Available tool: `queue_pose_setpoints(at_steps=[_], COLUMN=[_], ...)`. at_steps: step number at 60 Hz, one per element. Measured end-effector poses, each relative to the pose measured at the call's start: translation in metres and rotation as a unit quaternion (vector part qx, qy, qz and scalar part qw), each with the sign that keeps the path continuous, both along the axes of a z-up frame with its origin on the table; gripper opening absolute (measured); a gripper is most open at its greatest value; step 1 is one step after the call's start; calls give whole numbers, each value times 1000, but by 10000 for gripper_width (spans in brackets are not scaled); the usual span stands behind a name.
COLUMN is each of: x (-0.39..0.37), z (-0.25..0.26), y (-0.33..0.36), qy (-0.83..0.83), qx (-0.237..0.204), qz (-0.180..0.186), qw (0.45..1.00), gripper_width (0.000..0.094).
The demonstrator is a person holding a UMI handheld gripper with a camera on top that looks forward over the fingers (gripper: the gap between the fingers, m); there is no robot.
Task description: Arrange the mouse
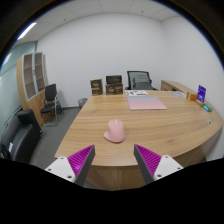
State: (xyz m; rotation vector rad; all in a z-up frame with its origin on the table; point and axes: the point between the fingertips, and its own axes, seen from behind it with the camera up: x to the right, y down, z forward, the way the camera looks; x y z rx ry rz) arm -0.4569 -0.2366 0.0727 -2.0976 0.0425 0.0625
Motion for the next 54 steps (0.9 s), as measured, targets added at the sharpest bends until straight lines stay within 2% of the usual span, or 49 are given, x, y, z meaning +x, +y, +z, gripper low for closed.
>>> queue_pose_setpoints(at_steps=[23,29,35,39,42,43,44,54], x=[8,12,15,17,18,17,15,19], z=[-56,-64,-77,-75,-76,-78,-79,-81], y=[147,169,180,188,192,193,193,191], qy=[33,24,26,29,27,27,25,4], qx=[-14,-13,-27,-19,-22,-24,-25,-33], qz=[-29,-18,-26,-32,-33,-33,-33,-59], qw=[999,999,999,999,999,999,999,998], gripper_width=[829,829,826,814,733,678,577,460])
